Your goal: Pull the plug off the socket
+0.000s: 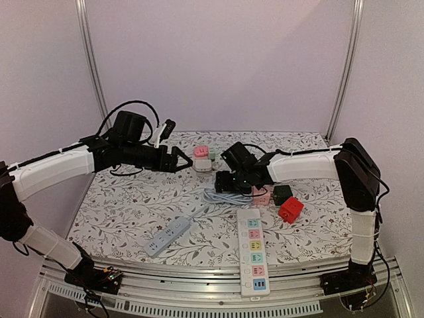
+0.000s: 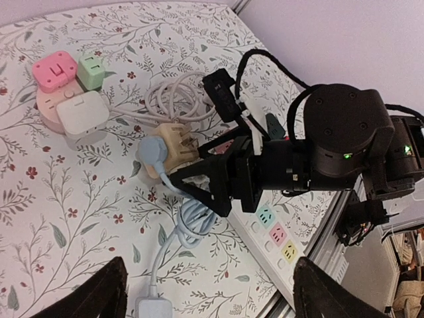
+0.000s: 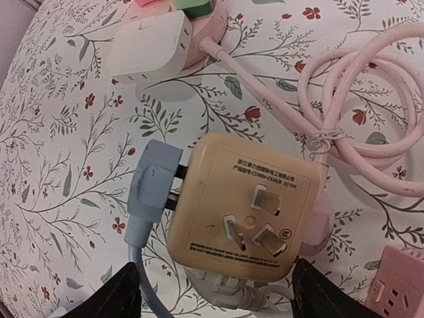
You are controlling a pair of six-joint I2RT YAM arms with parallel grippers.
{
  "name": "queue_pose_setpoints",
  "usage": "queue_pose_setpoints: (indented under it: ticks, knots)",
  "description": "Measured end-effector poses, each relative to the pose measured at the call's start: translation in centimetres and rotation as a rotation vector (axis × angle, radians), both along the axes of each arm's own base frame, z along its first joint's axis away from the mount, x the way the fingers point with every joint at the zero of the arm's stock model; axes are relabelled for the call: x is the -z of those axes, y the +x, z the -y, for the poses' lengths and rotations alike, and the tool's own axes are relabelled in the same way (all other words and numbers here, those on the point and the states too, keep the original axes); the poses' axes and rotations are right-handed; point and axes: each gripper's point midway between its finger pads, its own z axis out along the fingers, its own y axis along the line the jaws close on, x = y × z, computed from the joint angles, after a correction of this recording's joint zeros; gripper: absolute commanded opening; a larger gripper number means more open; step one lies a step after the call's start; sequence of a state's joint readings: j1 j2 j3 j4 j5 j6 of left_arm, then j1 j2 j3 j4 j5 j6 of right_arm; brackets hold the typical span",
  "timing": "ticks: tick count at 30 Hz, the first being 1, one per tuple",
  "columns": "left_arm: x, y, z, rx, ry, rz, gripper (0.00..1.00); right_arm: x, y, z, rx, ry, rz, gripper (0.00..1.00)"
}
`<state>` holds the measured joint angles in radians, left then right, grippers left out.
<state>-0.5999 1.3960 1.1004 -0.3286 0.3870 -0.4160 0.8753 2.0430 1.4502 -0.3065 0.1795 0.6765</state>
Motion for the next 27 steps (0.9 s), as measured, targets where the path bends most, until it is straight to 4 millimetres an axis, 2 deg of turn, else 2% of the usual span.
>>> queue_pose_setpoints:
  ticks: [4,6,10,14,19,23,27]
  knots:
    - [0.1,0.0,0.1,0.003,0.000,-0.004,0.84,0.7,0.4,-0.6,-0.009,0.000,-0.003,0.72]
    - [0.3,0.0,0.1,0.006,0.001,-0.009,0.82,0.8,0.7,-0.7,-0.009,-0.001,0.000,0.61]
    - [0.8,-0.1,0.4,0.018,0.001,-0.030,0.76,1.4,1.2,-0.4,0.002,-0.018,0.003,0.33]
    - [2.0,-0.1,0.7,0.029,0.008,-0.065,0.75,1.4,1.6,-1.0,-0.025,-0.006,0.020,0.16]
    - [3.6,-0.2,1.1,0.041,0.018,-0.117,0.75,1.2,1.7,-2.0,-0.060,0.052,0.031,0.02]
    - [4.6,-0.4,1.5,0.055,0.013,-0.163,0.75,1.5,1.1,-2.3,-0.088,0.101,0.027,0.03]
    - [6.4,-0.5,2.0,0.063,0.014,-0.233,0.74,1.4,0.7,-2.3,-0.087,0.128,0.024,0.29]
